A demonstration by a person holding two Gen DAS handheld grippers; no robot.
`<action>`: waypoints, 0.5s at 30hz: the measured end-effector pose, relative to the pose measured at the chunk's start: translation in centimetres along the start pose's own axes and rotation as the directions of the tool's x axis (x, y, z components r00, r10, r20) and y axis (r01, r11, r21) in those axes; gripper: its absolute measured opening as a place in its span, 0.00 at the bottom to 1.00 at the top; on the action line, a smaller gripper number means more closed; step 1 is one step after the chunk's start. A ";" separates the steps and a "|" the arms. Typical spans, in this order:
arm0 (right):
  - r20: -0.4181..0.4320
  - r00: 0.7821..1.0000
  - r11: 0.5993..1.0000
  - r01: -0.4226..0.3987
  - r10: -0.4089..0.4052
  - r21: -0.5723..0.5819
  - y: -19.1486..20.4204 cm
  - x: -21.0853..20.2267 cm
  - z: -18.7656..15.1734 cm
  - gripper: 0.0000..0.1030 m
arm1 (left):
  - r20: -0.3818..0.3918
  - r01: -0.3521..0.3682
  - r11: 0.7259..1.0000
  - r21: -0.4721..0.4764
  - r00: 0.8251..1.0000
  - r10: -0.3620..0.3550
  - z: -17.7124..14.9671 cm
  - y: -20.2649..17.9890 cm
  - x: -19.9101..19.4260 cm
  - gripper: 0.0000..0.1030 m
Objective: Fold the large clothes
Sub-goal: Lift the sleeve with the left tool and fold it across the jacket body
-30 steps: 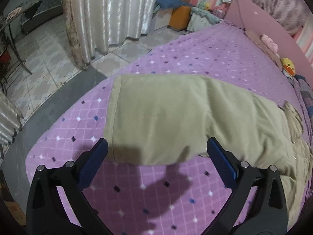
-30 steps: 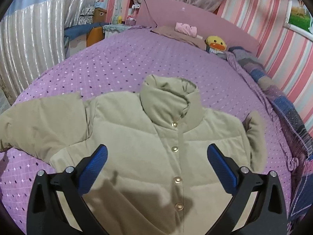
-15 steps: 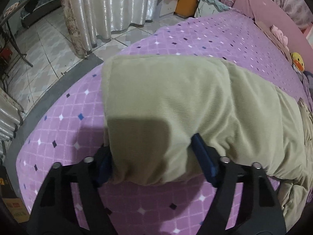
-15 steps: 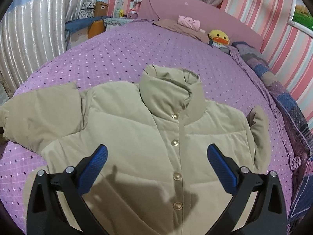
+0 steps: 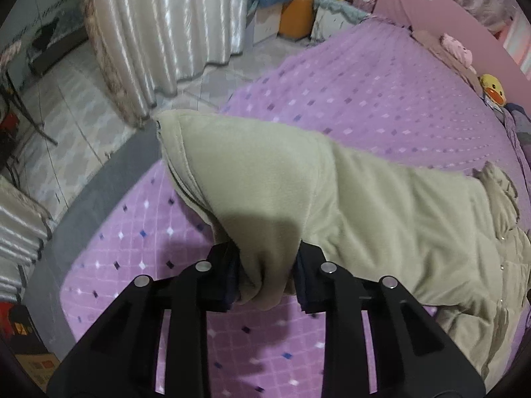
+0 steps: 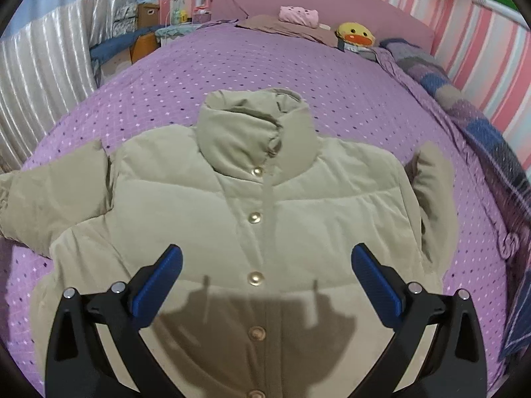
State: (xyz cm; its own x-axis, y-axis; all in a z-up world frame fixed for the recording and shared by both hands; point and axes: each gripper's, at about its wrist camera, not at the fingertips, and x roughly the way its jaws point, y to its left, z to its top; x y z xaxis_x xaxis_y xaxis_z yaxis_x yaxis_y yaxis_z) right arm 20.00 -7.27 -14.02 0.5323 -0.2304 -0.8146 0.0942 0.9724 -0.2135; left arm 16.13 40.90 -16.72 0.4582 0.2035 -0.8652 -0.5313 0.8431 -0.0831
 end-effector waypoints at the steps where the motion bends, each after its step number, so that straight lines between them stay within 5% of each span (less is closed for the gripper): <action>1: 0.002 1.000 1.000 -0.011 0.011 0.011 -0.8 -0.1 0.0 0.98 | 0.016 -0.002 1.000 0.014 1.000 0.002 0.3 -0.9 -0.9 0.25; 7: 0.019 1.000 0.999 -0.022 0.021 0.035 -4.9 -1.1 -0.1 0.98 | 0.074 0.004 0.998 0.063 0.997 -0.009 1.0 -6.4 -4.3 0.25; 15: 0.032 0.999 0.992 -0.037 0.033 0.123 -11.1 -2.0 -0.5 0.98 | 0.104 0.107 0.983 0.147 0.987 -0.123 1.3 -15.1 -10.0 0.23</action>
State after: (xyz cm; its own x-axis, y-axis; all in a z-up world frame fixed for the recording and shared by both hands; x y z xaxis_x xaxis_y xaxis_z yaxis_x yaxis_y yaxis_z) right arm 17.48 -17.67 -10.28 0.5619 -0.1967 -0.8035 0.1771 0.9774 -0.1154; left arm 20.55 26.79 -6.17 0.5914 0.1486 -0.7925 -0.3689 0.9239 -0.1021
